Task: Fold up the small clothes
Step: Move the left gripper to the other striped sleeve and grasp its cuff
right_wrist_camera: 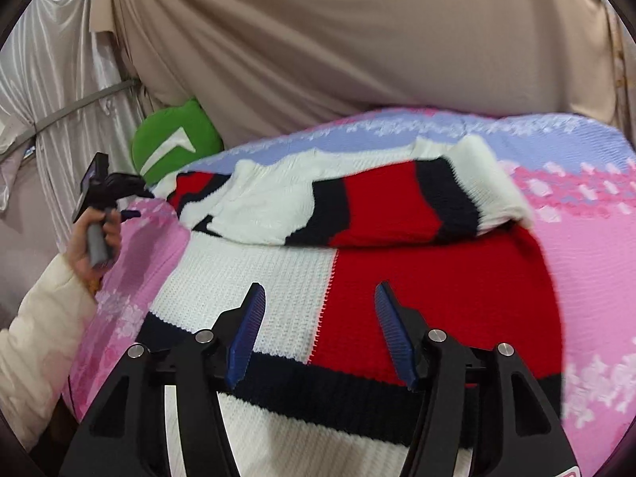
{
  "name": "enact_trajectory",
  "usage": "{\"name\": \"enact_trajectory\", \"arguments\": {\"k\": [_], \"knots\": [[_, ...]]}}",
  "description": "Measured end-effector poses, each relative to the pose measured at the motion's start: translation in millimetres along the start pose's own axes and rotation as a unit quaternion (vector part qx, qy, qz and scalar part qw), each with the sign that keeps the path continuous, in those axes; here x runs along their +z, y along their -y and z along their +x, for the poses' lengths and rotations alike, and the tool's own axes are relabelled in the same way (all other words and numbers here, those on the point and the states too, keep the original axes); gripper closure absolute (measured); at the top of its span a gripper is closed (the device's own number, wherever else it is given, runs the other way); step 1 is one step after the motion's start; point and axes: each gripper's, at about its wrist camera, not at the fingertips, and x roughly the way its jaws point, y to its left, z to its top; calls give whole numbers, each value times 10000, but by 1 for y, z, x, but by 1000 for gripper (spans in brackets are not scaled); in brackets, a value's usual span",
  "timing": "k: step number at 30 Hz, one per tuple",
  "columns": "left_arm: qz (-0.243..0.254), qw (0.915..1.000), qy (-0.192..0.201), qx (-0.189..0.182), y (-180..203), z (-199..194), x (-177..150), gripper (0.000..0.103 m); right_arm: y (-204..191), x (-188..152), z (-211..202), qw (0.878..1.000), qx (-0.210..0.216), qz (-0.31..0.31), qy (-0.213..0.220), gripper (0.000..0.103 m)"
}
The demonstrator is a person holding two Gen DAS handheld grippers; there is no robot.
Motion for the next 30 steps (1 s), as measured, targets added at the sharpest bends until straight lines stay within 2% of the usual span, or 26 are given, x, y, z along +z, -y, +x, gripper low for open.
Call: {"name": "enact_trajectory", "arguments": {"k": [4, 6, 9, 11, 13, 14, 16, 18, 21, 23, 24, 27, 29, 30], "knots": [[-839, 9963, -140, -74, -24, 49, 20, 56, 2, -8, 27, 9997, -30, 78, -240, 45], [-833, 9965, 96, 28, -22, 55, 27, 56, 6, -14, 38, 9992, -70, 134, -365, 42], [-815, 9964, 211, -4, -17, 63, 30, 56, 15, -23, 52, 9971, -21, 363, -667, 42], [-647, 9975, 269, -26, -10, 68, 30, 64, 16, -21, 50, 9976, 11, 406, -558, 39], [-523, 9982, 185, -246, -5, 77, 31, 88, 17, -22, 51, 9974, 26, 423, -588, 38], [-482, 9982, 131, -340, -2, 80, 29, 88, 17, -22, 52, 9973, 24, 423, -602, 38], [-313, 9989, 209, -265, 4, 82, 29, 97, 16, -21, 51, 9974, 41, 413, -589, 38], [-251, 9991, 244, -258, 6, 78, 28, 100, 17, -21, 51, 9973, 53, 436, -585, 38], [-17, 9973, 713, -191, 19, 37, 21, 101, 19, -21, 49, 9973, 92, 485, -551, 38], [392, 9917, 1201, -222, 43, -9, 8, 101, 19, -21, 47, 9974, 110, 502, -499, 38], [708, 9855, 1514, -287, 63, -41, -5, 101, 19, -21, 46, 9975, 118, 504, -473, 38], [1572, 9648, 1963, -767, 126, -110, -49, 101, 19, -21, 43, 9980, 115, 489, -396, 38], [2213, 9495, 1905, -1149, 175, -133, -88, 101, 18, -20, 40, 9983, 105, 458, -334, 38], [2517, 9431, 1692, -1360, 201, -136, -114, 101, 18, -20, 38, 9984, 96, 451, -314, 38]]}}
